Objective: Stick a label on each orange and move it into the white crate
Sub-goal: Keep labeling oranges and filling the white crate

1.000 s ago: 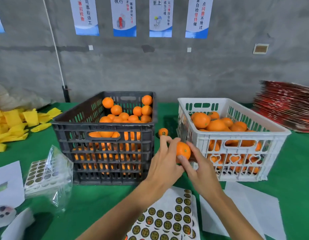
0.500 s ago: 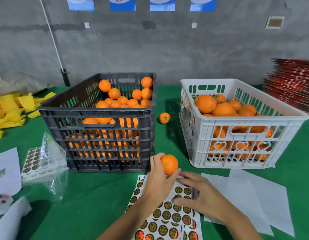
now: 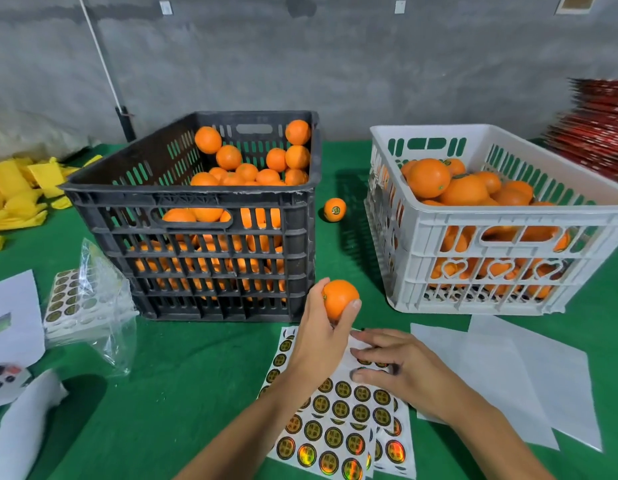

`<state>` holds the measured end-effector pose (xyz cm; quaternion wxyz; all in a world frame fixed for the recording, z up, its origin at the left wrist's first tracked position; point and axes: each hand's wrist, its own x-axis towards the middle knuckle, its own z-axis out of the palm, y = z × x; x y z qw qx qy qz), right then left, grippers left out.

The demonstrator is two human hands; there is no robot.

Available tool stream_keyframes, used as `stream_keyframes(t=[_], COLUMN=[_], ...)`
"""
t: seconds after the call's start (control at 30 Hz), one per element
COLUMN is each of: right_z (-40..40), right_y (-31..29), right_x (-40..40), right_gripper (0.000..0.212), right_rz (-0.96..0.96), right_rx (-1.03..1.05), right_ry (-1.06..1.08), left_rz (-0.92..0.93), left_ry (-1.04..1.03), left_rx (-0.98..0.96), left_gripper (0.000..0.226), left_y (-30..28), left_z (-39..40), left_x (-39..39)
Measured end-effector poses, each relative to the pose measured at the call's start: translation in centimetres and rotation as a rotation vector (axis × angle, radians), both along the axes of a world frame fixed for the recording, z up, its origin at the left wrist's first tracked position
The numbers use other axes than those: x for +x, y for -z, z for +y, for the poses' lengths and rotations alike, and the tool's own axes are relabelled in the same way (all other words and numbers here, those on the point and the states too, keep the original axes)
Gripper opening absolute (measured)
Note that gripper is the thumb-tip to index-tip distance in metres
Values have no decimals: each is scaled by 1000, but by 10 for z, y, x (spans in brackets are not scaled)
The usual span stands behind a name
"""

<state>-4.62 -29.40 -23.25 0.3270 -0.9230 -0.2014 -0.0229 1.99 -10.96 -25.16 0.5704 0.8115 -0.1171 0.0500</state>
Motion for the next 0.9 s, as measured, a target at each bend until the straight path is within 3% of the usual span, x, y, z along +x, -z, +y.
stream_keyframes(t=[0.27,0.3,0.4,0.5,0.6,0.77,0.83,0.9], right_z=[4,4,11,18,35,67,70,70], right_y=[2,3,-1,-12,-25,-17,-16,-16], right_x=[-3,-4,-1,14,30,35,30,24], right_gripper=[30,26,14,18,10,13,23,34], right_rz=[-178,-154,27,-163,-299,-233,-349,-428], right_rx=[-146,-83,430,617,570,585,397,141], right_ry=[19,65,362,653,718,547,475,428], left_rz=[17,25,48,58,44,-22,6,109], left_ry=[16,20,32,42,73,78,63,54], left_rx=[-8,-14,-17,8,49,51,3,-177], left_gripper=[68,69,74,75,69,69,67,48], left_y=[0,0,-3,-9,-12,-6,-4,-7], left_z=[0,0,0,0,-1,2,3,1], left_x=[1,1,-1,-5,-7,-1,3,3])
